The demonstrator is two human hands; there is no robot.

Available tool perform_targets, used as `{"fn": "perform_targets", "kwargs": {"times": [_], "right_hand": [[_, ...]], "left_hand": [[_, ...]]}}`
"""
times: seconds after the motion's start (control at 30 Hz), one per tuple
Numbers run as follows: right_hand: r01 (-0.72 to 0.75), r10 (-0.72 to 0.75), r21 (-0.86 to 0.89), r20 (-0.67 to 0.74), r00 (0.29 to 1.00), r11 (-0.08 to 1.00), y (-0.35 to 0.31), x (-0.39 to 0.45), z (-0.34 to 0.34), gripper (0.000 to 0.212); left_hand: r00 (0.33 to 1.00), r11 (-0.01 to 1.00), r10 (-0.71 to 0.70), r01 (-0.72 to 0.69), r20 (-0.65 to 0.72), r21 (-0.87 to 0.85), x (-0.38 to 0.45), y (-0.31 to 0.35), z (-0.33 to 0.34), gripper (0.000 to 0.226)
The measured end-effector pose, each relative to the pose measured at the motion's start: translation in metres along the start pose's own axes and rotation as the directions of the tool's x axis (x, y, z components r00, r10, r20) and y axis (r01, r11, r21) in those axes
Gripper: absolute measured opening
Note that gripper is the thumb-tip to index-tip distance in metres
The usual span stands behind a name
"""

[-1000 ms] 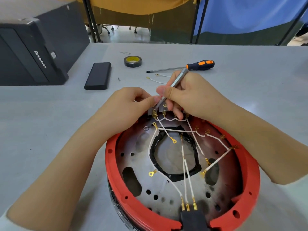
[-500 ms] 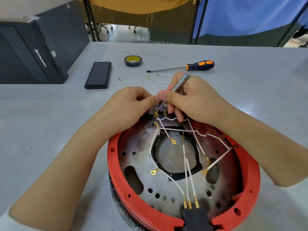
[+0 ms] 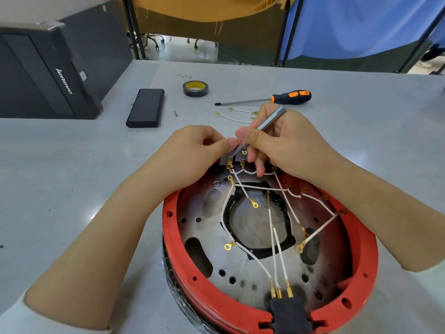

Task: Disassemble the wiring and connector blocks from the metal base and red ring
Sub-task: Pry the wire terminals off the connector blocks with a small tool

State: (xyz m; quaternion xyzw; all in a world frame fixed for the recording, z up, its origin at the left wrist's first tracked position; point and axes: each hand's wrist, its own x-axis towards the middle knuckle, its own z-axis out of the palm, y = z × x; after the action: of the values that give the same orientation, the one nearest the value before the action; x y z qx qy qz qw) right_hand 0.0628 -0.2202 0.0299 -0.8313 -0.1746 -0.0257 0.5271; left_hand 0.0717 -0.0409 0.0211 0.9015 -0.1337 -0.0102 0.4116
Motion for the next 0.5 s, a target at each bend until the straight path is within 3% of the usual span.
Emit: {"fn": "perform_targets", "kwargs": {"times": [0.5], "right_hand": [[-0.085,0.087,-0.047,0.042,0.995,0.995,-0.0081,0.0075,0.0005,0.027]], "left_hand": [[1.000,1.000,-0.003,0.003,0.011,0.007,0.0005,-0.0003,0.0003,0.035]]}}
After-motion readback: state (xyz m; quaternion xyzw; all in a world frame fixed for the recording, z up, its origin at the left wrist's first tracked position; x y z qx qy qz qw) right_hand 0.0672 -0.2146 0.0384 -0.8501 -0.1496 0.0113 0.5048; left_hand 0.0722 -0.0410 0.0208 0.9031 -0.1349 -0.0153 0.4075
